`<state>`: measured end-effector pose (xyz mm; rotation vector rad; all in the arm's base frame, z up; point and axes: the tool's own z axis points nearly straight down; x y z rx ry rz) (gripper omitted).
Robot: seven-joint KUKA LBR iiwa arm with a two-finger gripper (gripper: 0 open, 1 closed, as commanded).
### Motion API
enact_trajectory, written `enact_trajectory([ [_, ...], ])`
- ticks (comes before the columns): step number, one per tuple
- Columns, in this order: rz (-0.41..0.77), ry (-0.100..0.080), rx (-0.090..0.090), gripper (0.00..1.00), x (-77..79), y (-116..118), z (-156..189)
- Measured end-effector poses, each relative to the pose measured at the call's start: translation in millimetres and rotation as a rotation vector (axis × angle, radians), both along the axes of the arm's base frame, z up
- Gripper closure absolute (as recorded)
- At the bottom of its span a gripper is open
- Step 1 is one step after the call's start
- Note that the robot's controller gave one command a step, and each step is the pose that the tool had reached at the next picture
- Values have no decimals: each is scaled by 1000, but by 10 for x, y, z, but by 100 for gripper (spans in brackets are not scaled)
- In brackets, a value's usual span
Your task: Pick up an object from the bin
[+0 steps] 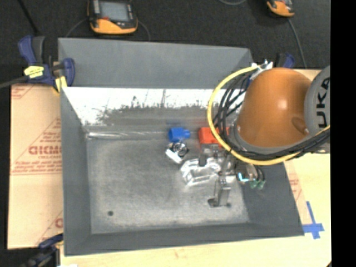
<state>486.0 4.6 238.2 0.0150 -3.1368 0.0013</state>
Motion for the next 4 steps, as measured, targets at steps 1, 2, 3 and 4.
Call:
enact_trajectory([
  [1,216,-7,0,0,795,-416,-985],
  [2,226,-7,0,0,1095,-612,-1707],
  [3,225,-10,1,100,1105,-598,-1667],
  [4,1047,-8,2,100,1427,-481,-1308],
])
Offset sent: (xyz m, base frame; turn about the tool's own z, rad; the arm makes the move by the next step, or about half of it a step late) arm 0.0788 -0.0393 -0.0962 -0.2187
